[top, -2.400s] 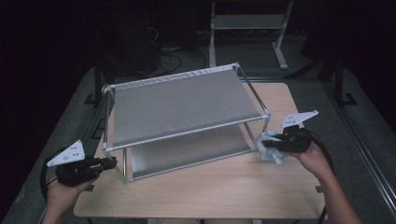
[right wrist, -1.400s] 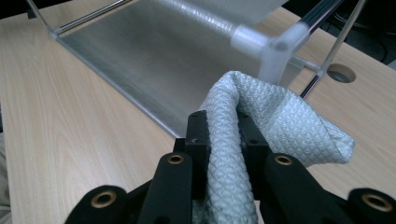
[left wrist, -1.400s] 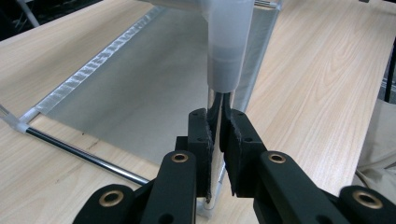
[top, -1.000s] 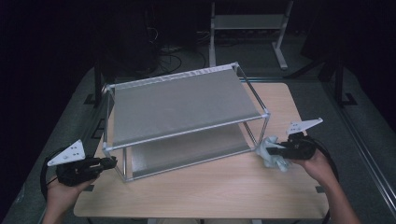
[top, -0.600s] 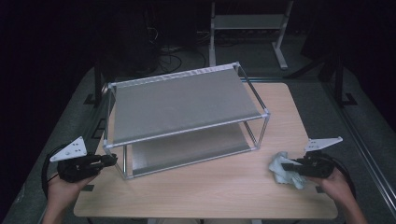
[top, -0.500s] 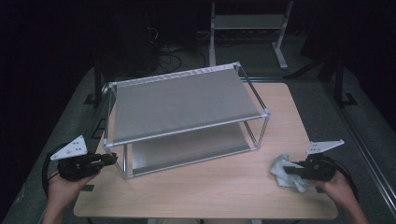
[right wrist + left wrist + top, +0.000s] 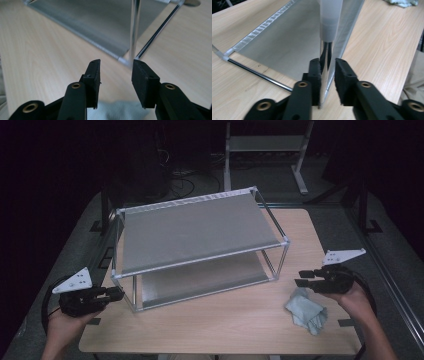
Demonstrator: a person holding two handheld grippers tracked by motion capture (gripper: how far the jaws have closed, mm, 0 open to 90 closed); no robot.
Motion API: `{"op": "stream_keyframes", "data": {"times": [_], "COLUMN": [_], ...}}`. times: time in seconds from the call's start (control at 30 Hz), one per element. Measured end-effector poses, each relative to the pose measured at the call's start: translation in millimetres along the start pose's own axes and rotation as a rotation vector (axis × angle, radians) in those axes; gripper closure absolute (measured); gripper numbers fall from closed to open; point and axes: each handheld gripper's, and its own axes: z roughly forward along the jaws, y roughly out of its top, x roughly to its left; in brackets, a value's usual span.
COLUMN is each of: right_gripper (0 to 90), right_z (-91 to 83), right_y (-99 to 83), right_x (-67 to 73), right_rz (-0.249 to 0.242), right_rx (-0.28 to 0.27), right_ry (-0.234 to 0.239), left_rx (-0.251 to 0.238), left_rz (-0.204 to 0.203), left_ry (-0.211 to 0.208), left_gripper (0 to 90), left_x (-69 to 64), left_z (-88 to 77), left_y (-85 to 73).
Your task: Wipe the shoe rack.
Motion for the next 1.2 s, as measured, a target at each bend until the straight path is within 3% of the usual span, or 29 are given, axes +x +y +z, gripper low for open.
{"op": "stream_keyframes", "data": {"times": [0.3, 0.47, 0.53, 0.67, 1.2], "right_gripper": [57.5, 61.3, 67.6, 72.2, 78.7], "right_z": [6.1, 14.9, 18.1, 20.0, 7.4], "right_y": [43.1, 53.8, 57.5, 61.3, 54.9], "right_x": [-13.6, -14.4, -12.7, -10.3, -3.4], "right_rz": [-0.009, -0.023, -0.035, -0.055, -0.097], "right_rx": [-0.034, -0.057, -0.046, -0.023, -0.009], "right_ry": [-0.055, -0.032, -0.029, -0.041, 0.063], "left_rx": [0.018, 0.035, 0.044, 0.048, 0.050], "left_rz": [0.015, 0.022, 0.028, 0.025, 0.003], "left_ry": [-0.005, -0.014, -0.021, -0.015, 0.010], "left_gripper": [80.4, 80.7, 80.8, 80.8, 80.9], "left_x": [2.3, 3.2, 4.6, 8.4, 27.4], "left_z": [2.1, 2.1, 2.2, 2.8, 8.7], "left_y": [4.3, 6.4, 7.7, 8.6, 13.2]}}
